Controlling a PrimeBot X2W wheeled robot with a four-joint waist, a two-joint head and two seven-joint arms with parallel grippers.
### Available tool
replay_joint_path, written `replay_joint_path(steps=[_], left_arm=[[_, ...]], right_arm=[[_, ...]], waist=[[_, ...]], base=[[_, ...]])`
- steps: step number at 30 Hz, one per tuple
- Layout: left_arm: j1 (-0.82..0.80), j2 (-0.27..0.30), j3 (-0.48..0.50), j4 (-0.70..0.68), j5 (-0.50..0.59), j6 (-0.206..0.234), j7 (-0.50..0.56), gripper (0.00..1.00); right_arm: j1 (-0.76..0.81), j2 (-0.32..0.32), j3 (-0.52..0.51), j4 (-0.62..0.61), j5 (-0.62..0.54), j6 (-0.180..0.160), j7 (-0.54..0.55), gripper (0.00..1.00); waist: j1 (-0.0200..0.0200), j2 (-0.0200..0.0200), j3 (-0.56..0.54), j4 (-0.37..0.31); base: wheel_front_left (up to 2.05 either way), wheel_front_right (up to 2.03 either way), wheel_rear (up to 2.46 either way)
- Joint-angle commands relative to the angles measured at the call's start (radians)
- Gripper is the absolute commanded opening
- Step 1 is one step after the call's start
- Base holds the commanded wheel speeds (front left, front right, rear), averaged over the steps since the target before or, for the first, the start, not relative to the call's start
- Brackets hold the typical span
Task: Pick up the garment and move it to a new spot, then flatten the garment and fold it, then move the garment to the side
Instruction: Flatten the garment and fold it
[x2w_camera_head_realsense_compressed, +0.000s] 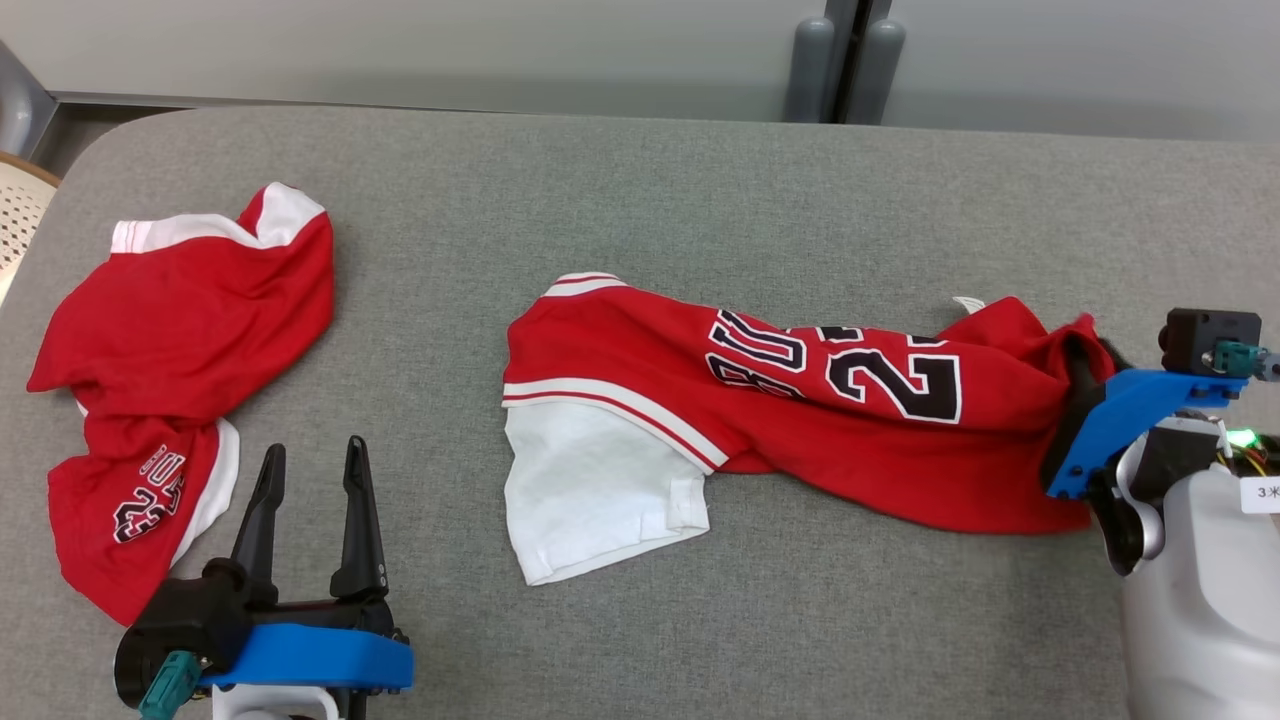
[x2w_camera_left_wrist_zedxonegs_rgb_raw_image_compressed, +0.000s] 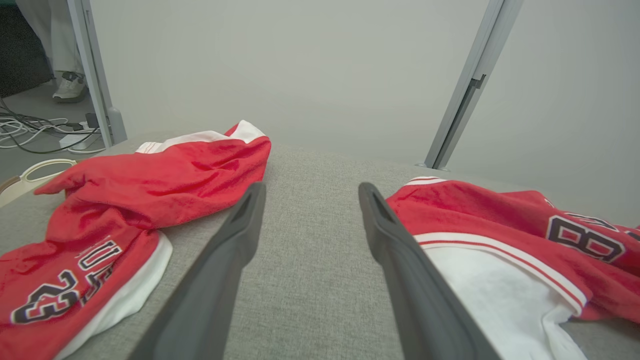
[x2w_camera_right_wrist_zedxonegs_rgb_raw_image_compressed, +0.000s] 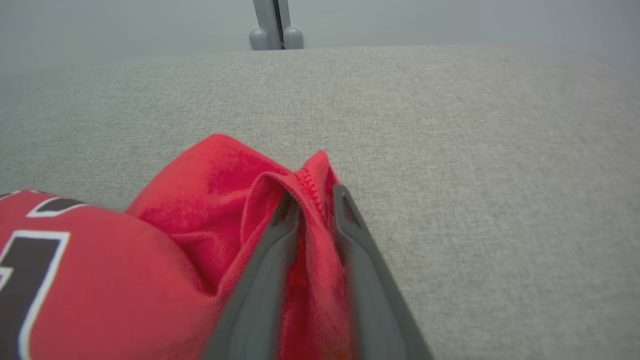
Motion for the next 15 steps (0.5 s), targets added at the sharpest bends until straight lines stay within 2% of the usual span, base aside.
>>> replay_joint_path(steps=[1, 8, 15], left_arm=[[-0.014, 0.001, 0.001, 0.001, 0.002, -0.004, -0.004, 1.00], [0.015, -0.003, 0.013, 0.012, 0.004, 0.003, -0.004, 1.00], [0.056, -0.005, 0.032, 0.014, 0.001, 0.010, -0.004, 1.00]], right_arm=[[-0.031, -0.012, 0.000, 0.021, -0.014, 0.000, -0.031, 1.00], [-0.048, -0.018, 0.010, 0.091, -0.015, 0.000, -0.169, 1.00], [0.063, -0.018, 0.064, -0.002, 0.023, 0.000, -0.269, 1.00]], waist=[[-0.0001, 0.0000, -0.002, 0.004], [-0.0001, 0.0000, -0.043, -0.007], [-0.0001, 0.0000, -0.107, -0.047]], base=[[0.00, 0.00, 0.00], [0.00, 0.00, 0.00], [0.00, 0.00, 0.00]])
